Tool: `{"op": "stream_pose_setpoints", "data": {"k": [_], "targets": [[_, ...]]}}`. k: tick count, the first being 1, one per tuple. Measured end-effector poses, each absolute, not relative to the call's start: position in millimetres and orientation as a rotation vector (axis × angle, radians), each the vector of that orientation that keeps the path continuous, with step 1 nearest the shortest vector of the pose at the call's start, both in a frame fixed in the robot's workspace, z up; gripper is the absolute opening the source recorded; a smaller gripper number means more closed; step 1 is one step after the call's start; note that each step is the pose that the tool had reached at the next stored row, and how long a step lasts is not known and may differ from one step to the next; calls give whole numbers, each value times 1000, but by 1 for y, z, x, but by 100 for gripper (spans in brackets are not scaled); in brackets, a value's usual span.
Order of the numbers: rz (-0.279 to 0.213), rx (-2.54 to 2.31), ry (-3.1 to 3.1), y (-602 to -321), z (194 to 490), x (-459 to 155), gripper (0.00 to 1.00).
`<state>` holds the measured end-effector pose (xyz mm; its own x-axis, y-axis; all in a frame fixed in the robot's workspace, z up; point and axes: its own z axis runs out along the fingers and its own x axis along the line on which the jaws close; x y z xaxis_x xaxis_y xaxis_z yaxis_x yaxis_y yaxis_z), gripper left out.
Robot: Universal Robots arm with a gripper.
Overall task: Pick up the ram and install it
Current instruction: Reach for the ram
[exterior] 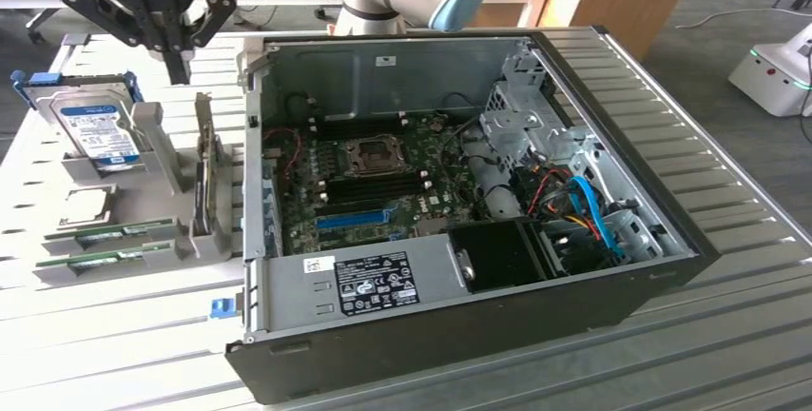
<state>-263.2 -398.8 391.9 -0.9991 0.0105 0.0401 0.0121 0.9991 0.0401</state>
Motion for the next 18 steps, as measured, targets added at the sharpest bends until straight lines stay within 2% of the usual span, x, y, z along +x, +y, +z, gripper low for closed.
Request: {"op": "stream_pose_setpoints", "data": {"k": [18], "targets": [[-62,-8,-3101,-399,392,-282,11]]}}
